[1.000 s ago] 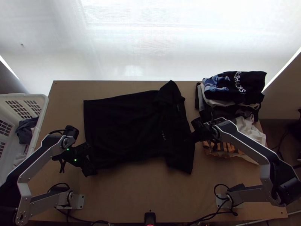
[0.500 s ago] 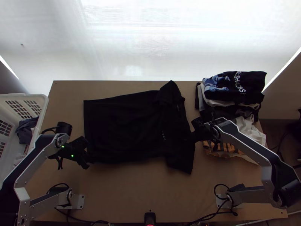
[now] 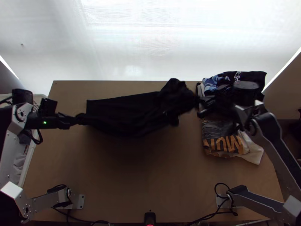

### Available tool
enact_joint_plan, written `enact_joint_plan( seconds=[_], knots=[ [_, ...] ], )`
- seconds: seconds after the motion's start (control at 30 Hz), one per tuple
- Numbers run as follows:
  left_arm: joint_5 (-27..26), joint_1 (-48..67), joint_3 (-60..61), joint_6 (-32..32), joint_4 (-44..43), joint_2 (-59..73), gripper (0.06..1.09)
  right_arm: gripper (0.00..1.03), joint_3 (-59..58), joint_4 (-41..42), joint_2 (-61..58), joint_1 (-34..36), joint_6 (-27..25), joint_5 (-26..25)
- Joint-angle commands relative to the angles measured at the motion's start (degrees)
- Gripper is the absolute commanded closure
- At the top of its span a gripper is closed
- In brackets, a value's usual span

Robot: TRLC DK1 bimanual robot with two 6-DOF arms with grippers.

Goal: Fold the t-shirt

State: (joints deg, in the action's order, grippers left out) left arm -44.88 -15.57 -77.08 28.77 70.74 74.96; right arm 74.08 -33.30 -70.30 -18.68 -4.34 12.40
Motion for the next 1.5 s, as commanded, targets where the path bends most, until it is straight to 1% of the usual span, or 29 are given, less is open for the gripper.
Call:
enact_joint_plan(
  seconds=[0.0,0.17,0.3,0.37,0.4,0.43,0.6,0.7,0.77,0.87,1.07,1.17,1.23,1.3,1.37,1.43,1.47],
  knots=[
    [-3.11,-1.39,-12.83,-6.27,2.82,5.55,1.05,1.0,15.04,-1.51,2.89,1.01,-0.76,-2.3],
    [-3.11,-4.11,-15.38,-6.36,3.97,7.13,1.05,1.0,17.85,-2.82,3.24,3.3,-1.29,-2.38],
    [-3.11,-8.33,-18.72,-6.1,6.78,7.83,1.05,1.0,22.68,-3.7,4.21,4.0,-1.29,-2.38],
    [-3.46,-9.3,-21.45,-2.76,11.61,6.78,1.05,1.0,25.06,-4.14,5.26,4.09,-1.2,-2.56],
    [-3.9,-9.74,-23.03,-0.3,14.43,5.37,1.05,1.0,25.85,-4.14,6.32,4.09,-1.29,-2.91],
    [-4.6,-9.74,-24.08,0.84,15.83,3.35,1.05,1.0,26.55,-4.14,7.29,3.91,-1.29,-3.35],
    [-4.95,-5.17,-28.83,0.84,18.03,-7.99,1.05,1.0,27.87,-4.67,13.53,3.38,0.03,-4.67],
    [-7.59,-3.5,-30.94,1.2,21.72,-12.91,1.05,1.0,26.81,-5.99,18.62,3.56,1.61,-4.93],
    [-8.73,-3.41,-29.62,2.51,23.22,-17.21,1.05,1.0,25.85,-7.83,21.61,4.0,0.74,-5.02],
    [-9.43,-2.71,-26.81,2.34,23.22,-23.81,1.05,1.0,23.21,-10.03,26.27,4.53,-1.55,-5.11],
    [-9.35,3.0,-22.77,-4.34,23.3,-30.22,1.05,1.0,23.83,-18.12,30.49,4.7,-1.99,-4.93],
    [-9.35,5.03,-20.74,-6.01,23.3,-31.1,1.05,1.0,23.12,-20.67,31.1,4.61,-1.29,-4.14],
    [-9.35,5.2,-19.6,-5.92,23.13,-30.93,1.05,1.0,21.45,-20.84,31.1,4.53,-0.5,-3.26],
    [-9.43,5.55,-16.88,-5.75,22.34,-30.49,1.05,1.0,19.34,-20.75,30.93,4.53,0.47,-1.42],
    [-9.35,5.38,-12.48,-5.92,19.79,-29.96,1.05,1.0,16.62,-20.23,29.7,3.91,1.7,0.69],
    [-9.26,4.41,-7.3,-5.84,17.15,-28.73,1.05,1.0,13.45,-19.87,26.97,1.36,2.93,1.75],
    [-9.26,3.88,-4.66,-5.57,15.48,-27.94,1.05,1.0,11.17,-18.56,25.57,-0.75,4.43,1.66]
  ],
)
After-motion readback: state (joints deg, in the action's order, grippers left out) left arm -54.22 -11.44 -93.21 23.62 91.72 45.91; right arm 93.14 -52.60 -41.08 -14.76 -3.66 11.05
